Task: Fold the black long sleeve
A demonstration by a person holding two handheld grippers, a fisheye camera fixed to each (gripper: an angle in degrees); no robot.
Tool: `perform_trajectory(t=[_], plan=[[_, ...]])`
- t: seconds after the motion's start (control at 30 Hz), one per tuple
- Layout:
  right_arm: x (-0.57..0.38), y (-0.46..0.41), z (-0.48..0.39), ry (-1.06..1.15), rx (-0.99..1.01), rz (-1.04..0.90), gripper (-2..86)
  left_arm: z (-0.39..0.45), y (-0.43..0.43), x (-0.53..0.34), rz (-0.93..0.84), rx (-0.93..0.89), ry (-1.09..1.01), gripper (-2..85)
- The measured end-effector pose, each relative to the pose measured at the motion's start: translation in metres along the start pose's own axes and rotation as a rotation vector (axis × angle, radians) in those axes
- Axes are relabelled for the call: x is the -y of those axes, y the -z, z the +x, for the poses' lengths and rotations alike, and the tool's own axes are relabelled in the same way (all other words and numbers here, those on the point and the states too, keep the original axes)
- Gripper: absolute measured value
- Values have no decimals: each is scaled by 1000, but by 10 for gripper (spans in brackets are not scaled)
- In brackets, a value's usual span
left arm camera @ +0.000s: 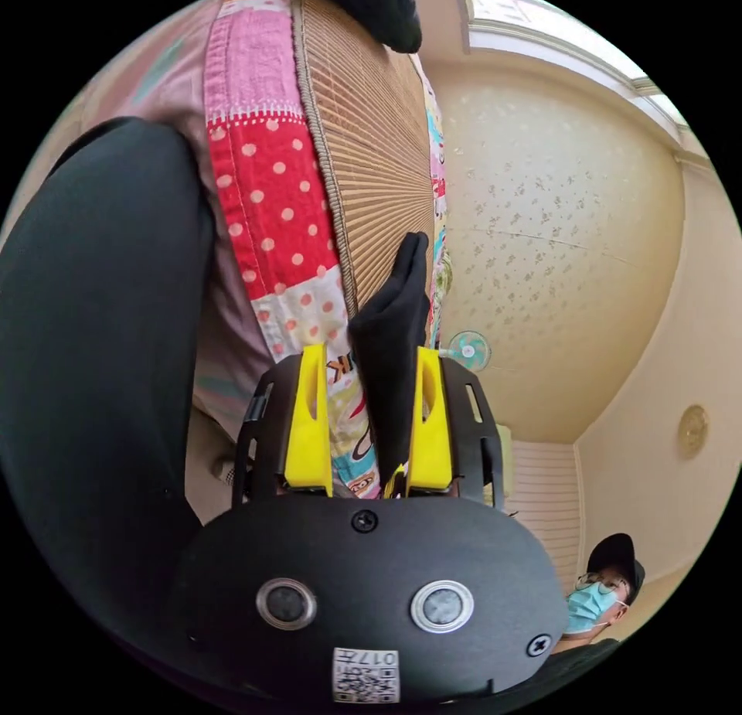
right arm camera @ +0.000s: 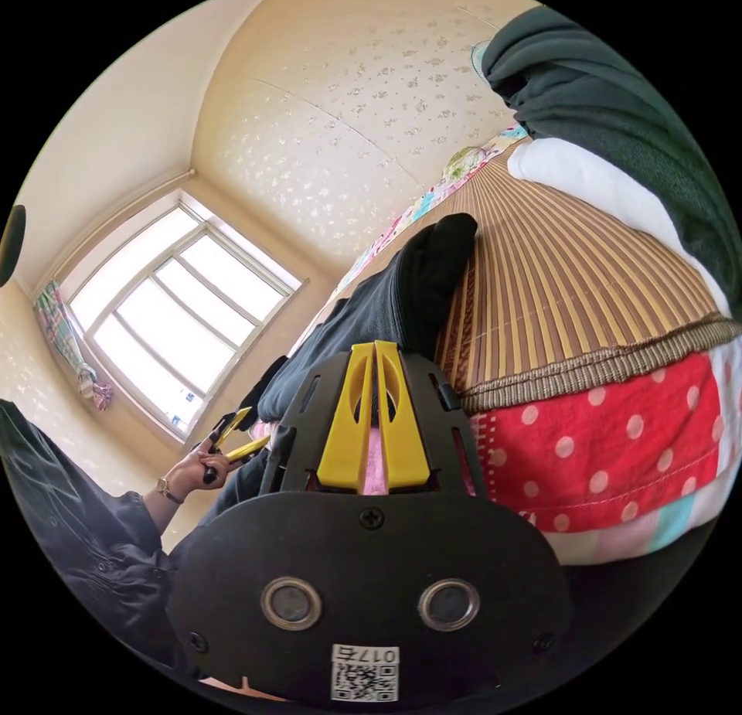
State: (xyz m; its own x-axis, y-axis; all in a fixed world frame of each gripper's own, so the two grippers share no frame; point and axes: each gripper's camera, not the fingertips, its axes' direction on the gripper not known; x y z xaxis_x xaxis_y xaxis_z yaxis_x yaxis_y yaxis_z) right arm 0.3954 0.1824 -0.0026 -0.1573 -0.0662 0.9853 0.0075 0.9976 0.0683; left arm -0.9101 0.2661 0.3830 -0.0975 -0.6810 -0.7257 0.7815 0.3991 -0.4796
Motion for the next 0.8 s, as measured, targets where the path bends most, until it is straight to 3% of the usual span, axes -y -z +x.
perform_trajectory(t=[0.23,0.37,0.6,0.8], plan=[[-7,1,-1,-56,44,21,2,11,-2,-5,51,-27,-23,128],[-7,-1,-3,-61,60,13,2,16,-9,-2,32,24,-52,152],[-16,-9,-7,-89,81,31,2,0,-23,1,33,-102,60,138],[-25,-22,-19,-76,48,50,2,17,-34,-9,32,44,99,94]])
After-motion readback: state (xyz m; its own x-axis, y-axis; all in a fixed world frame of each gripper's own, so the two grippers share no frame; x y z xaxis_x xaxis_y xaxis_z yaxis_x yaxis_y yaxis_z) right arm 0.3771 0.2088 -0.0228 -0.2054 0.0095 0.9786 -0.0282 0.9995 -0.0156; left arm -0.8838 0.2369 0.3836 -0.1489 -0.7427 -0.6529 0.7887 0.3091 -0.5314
